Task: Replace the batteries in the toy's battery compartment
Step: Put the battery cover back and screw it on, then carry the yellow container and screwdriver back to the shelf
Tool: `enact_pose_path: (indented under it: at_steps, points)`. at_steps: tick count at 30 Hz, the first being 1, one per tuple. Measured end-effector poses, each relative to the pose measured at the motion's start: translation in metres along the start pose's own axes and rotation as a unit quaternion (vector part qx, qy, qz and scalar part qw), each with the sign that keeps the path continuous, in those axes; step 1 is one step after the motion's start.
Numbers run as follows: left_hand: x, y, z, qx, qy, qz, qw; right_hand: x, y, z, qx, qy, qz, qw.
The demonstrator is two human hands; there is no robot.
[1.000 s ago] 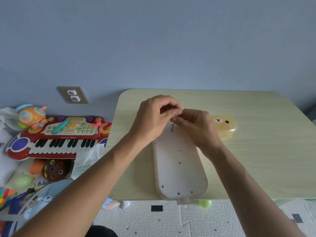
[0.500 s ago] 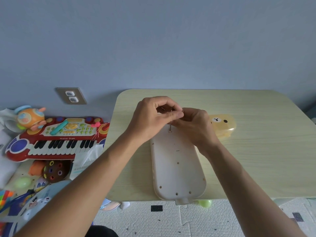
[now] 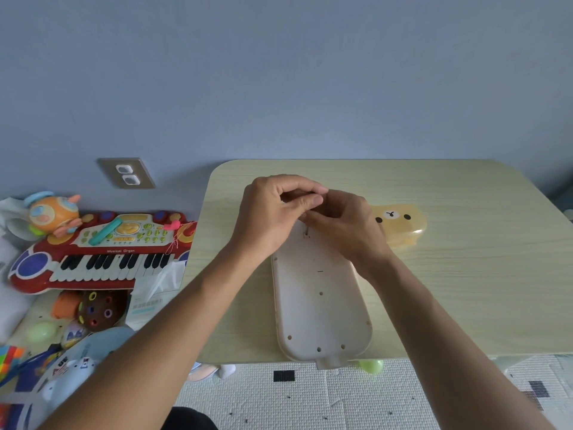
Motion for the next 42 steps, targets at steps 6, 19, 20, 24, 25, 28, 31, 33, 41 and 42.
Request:
enact_pose_path:
  at_steps: [6, 19, 20, 24, 25, 28, 31, 33, 41, 42]
  points:
    - [0.0, 0.0, -0.004, -0.02, 0.038, 0.045, 0.998, 0.005, -0.002, -0.001, 0.026, 0.005, -0.012, 1.0]
    - [-0.006, -0.001, -0.004, -0.028, 0.042, 0.032, 0.998, 0.004, -0.002, 0.004, 0.023, 0.039, 0.022, 0.999]
    - [-0.006, 0.001, -0.004, -0.034, 0.04, 0.032, 0.998, 0.004, 0.0, 0.004, 0.034, 0.036, 0.017, 0.999]
    - [-0.003, 0.005, -0.003, -0.052, 0.031, 0.048, 0.997, 0.0, 0.001, 0.004, 0.044, 0.046, 0.009, 0.998]
    - [-0.002, 0.006, -0.002, -0.053, 0.029, 0.048, 0.997, -0.003, 0.001, 0.004, 0.042, 0.049, 0.004, 0.998]
    - [0.006, 0.009, 0.001, -0.046, 0.021, 0.016, 0.999, -0.012, -0.011, 0.003, 0.047, 0.053, 0.017, 0.997]
    - [0.015, 0.018, 0.005, -0.049, -0.011, 0.008, 0.999, -0.019, -0.045, 0.004, 0.098, 0.075, 0.079, 0.989]
    - [0.015, 0.03, 0.006, -0.098, -0.025, 0.059, 0.993, -0.017, -0.077, 0.004, 0.142, 0.081, 0.083, 0.983]
    - [0.002, 0.076, 0.005, -0.238, 0.021, 0.329, 0.914, 0.041, -0.147, -0.005, 0.19, 0.185, 0.043, 0.963]
    - [0.001, 0.079, 0.006, -0.242, 0.033, 0.356, 0.902, 0.046, -0.147, -0.005, 0.18, 0.192, 0.045, 0.964]
Point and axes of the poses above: each hand's wrist, its own z-axis towards the middle knuckle, its own y-axis out of the palm, x = y × z, the point moved 1 cm from there along z, towards the middle knuckle, and after that the axes turned 11 degrees about x, right-handed, at the moved point
